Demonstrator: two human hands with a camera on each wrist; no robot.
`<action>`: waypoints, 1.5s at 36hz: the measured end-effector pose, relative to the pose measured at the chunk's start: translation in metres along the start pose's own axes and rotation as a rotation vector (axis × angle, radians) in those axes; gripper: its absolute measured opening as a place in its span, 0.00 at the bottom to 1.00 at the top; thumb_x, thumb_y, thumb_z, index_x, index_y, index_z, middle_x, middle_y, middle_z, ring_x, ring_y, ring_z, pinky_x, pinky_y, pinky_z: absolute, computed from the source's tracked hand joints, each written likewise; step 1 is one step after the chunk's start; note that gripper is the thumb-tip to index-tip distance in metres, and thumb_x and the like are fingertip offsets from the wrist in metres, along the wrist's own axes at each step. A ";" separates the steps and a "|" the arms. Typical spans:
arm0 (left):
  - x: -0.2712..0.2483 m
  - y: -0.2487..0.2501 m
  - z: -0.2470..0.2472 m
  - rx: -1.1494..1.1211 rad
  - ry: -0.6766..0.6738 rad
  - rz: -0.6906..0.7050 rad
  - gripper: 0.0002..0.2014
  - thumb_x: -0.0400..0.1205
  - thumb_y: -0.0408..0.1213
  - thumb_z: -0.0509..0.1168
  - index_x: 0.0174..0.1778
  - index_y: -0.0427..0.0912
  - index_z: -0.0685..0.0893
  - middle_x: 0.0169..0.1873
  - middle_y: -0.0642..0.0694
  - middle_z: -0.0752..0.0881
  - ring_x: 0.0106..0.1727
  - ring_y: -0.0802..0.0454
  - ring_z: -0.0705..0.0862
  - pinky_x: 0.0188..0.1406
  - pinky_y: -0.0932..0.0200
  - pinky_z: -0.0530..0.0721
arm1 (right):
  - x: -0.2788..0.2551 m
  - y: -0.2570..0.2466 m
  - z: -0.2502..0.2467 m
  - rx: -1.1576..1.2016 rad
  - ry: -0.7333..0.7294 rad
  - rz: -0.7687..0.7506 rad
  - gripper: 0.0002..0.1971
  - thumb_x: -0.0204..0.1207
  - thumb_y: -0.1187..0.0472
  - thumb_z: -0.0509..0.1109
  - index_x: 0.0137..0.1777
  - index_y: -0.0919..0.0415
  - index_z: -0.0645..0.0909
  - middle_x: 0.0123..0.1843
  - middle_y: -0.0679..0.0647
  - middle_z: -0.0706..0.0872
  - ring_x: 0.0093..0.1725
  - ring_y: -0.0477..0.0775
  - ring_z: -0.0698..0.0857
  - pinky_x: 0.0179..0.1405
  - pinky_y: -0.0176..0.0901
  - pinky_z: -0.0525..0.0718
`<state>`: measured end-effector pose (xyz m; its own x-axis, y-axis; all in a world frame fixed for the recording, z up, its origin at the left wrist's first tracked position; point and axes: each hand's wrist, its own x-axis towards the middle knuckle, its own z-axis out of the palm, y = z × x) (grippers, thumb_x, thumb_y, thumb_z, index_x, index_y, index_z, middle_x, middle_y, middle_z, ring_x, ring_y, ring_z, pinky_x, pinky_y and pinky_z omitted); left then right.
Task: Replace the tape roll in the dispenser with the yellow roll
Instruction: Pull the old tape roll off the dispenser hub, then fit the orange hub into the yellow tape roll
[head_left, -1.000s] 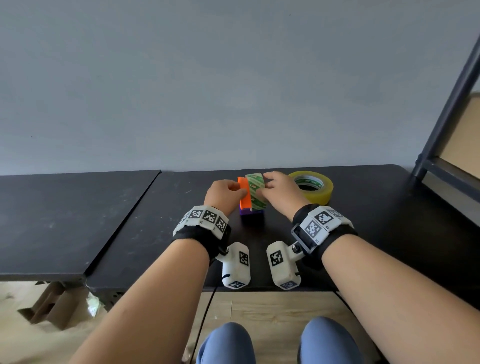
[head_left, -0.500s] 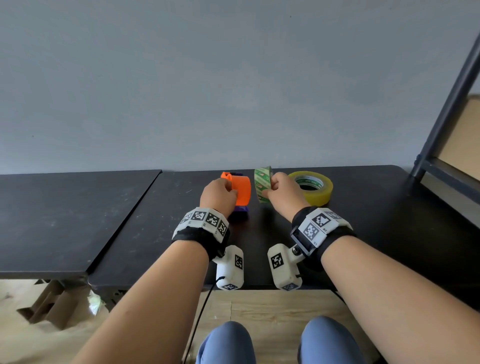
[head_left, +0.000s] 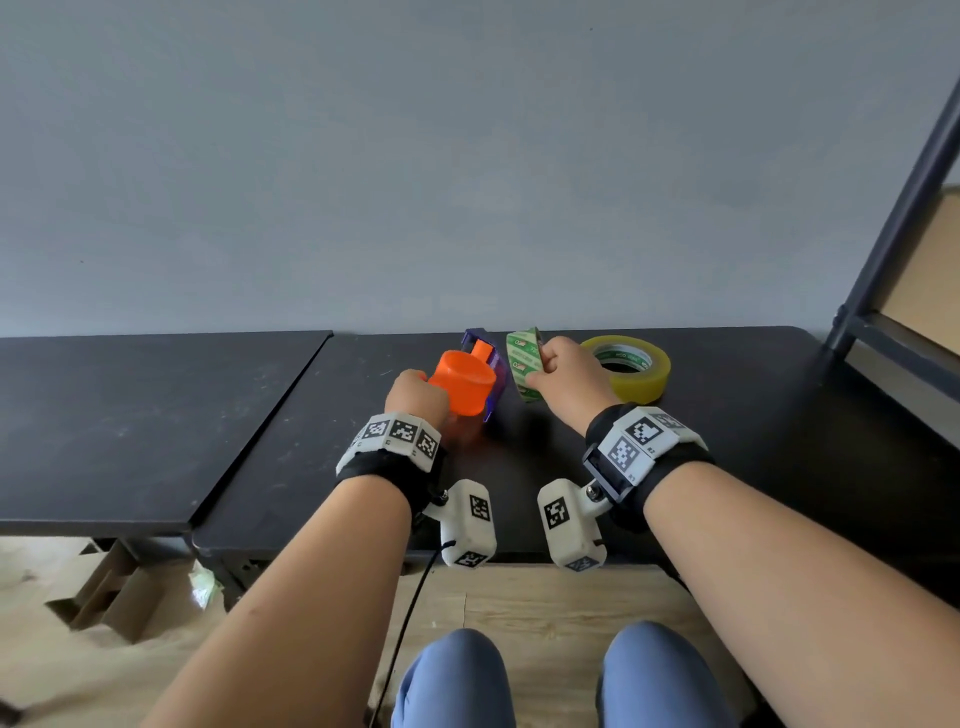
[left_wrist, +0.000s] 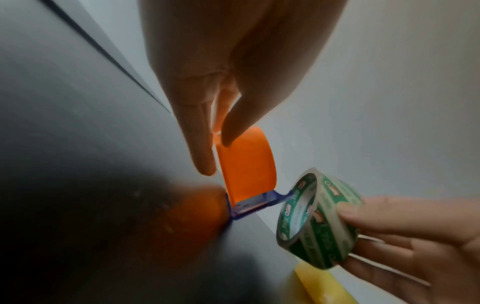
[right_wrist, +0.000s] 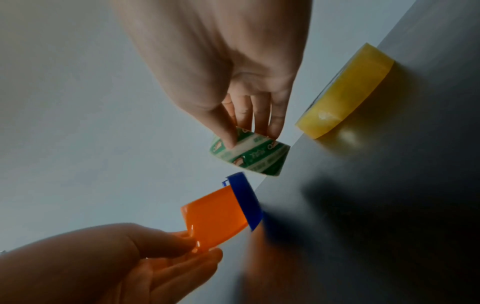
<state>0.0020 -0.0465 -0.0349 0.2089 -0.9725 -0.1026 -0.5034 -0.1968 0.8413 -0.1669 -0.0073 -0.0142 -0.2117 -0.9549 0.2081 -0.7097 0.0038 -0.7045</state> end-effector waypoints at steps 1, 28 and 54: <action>-0.003 0.000 -0.001 0.057 0.003 -0.001 0.24 0.80 0.27 0.60 0.75 0.35 0.75 0.67 0.34 0.82 0.67 0.36 0.82 0.66 0.48 0.81 | -0.001 0.000 0.000 -0.002 -0.002 0.001 0.11 0.80 0.62 0.70 0.59 0.65 0.79 0.60 0.59 0.88 0.60 0.60 0.86 0.50 0.46 0.80; -0.088 0.083 0.080 0.527 -0.125 0.542 0.24 0.81 0.33 0.57 0.76 0.41 0.73 0.73 0.37 0.72 0.75 0.37 0.68 0.68 0.47 0.72 | -0.037 0.050 -0.090 -0.139 0.172 0.162 0.18 0.75 0.66 0.64 0.65 0.56 0.80 0.65 0.58 0.85 0.65 0.64 0.83 0.68 0.56 0.78; -0.089 0.084 0.097 0.601 -0.095 0.642 0.26 0.80 0.30 0.57 0.77 0.42 0.71 0.71 0.38 0.75 0.73 0.38 0.71 0.68 0.48 0.72 | -0.031 0.088 -0.102 -0.246 0.239 0.150 0.19 0.78 0.66 0.61 0.67 0.57 0.82 0.66 0.60 0.83 0.66 0.65 0.80 0.61 0.53 0.79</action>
<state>-0.1403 0.0119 -0.0067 -0.3224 -0.9189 0.2274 -0.8607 0.3845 0.3336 -0.2911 0.0525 -0.0135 -0.4562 -0.8420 0.2880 -0.7930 0.2377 -0.5610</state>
